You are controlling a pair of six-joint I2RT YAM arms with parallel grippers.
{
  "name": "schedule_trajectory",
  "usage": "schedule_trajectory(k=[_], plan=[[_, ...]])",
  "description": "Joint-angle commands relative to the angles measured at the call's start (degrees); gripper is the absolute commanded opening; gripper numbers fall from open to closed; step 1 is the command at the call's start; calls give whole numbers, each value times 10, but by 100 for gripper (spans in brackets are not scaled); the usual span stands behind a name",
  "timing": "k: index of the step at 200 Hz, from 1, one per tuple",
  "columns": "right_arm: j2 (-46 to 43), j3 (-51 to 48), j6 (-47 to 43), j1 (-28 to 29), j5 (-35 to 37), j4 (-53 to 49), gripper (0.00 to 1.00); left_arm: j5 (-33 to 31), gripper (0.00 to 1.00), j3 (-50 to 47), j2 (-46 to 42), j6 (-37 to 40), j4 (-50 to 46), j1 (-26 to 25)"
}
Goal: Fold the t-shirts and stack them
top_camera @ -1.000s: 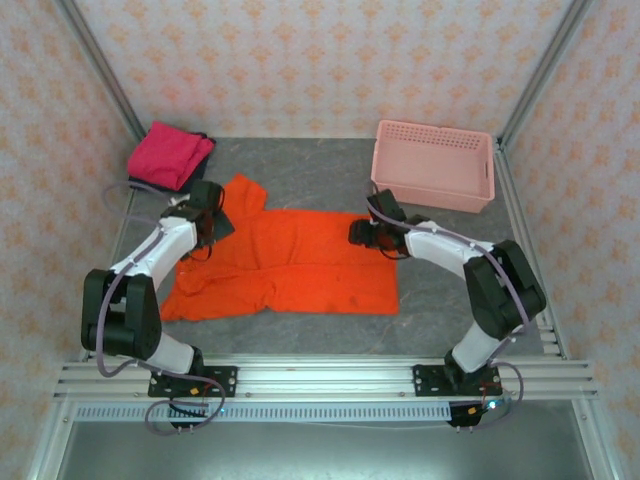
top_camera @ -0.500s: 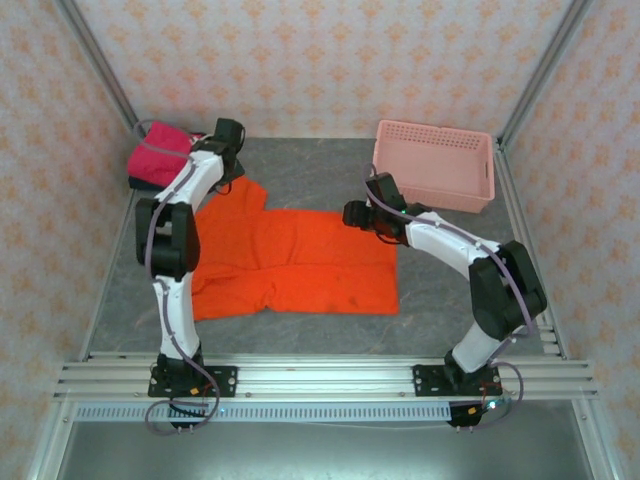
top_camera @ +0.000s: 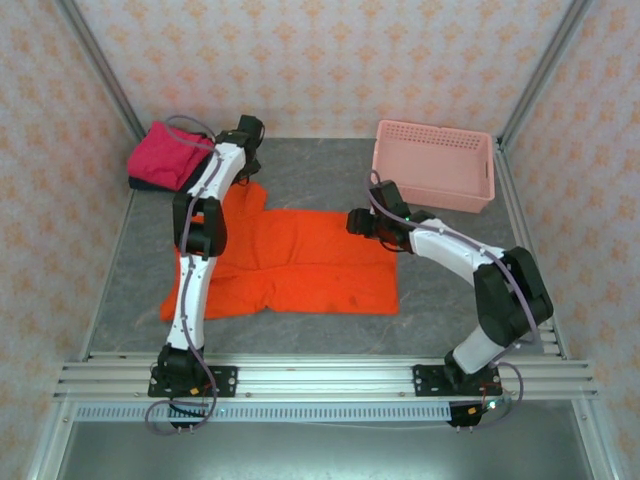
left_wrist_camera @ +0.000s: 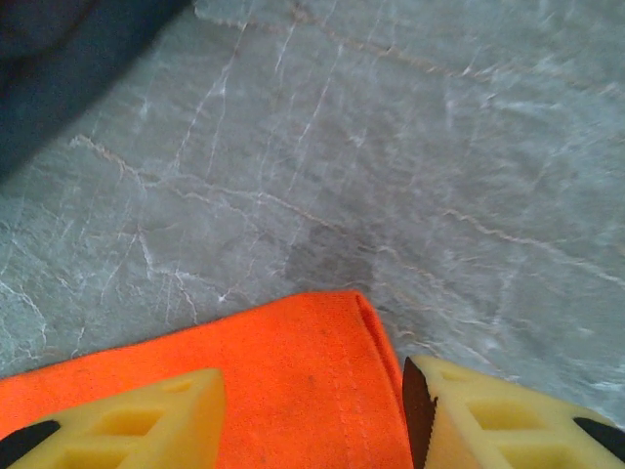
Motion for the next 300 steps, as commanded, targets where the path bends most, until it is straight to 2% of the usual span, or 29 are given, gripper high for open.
schedule_trajectory(k=[1, 56, 87, 133, 147, 169, 212, 239, 273, 300], plan=[[-21, -19, 11, -1, 15, 4, 60, -25, 51, 35, 14, -2, -36, 0], [-39, -42, 17, -1, 20, 6, 60, -13, 47, 82, 54, 8, -35, 8], [-41, -49, 18, -1, 23, 5, 60, 0, 43, 81, 57, 6, -22, 14], [-41, -51, 20, -1, 22, 6, 60, 27, 43, 80, 69, -6, -33, 21], [-41, -51, 20, -1, 22, 6, 60, 33, 38, 80, 73, -9, -33, 22], [-42, -51, 18, -1, 22, 5, 60, 44, 37, 80, 79, -12, -28, 23], [-44, -54, 19, -1, 23, 6, 60, 55, 21, 79, 80, -17, -20, 24], [-42, -54, 19, -1, 22, 7, 60, 60, 0, 79, 80, -17, -23, 25], [-37, -51, 23, -1, 26, 10, 60, 62, 0, 59, 52, -15, -13, 25], [-15, -47, 65, -21, 34, 25, 58, 59, 0, 25, 8, -9, 5, 25]])
